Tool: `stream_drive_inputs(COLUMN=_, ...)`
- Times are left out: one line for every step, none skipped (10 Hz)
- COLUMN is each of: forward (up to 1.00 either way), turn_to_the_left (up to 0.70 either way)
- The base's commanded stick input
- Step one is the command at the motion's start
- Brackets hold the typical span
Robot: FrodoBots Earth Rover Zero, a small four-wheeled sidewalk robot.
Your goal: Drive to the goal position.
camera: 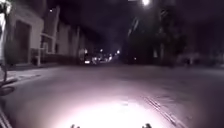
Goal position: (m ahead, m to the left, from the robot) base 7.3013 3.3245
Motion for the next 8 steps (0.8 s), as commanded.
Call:
stream_drive_inputs(forward=0.70, turn_to_the_left=0.00)
stream_drive_inputs(forward=0.70, turn_to_the_left=0.00)
stream_drive_inputs(forward=0.70, turn_to_the_left=0.00)
stream_drive_inputs(forward=0.70, turn_to_the_left=0.00)
stream_drive_inputs(forward=0.70, turn_to_the_left=0.00)
stream_drive_inputs(forward=0.70, turn_to_the_left=0.00)
stream_drive_inputs(forward=0.70, turn_to_the_left=0.00)
stream_drive_inputs(forward=0.70, turn_to_the_left=0.00)
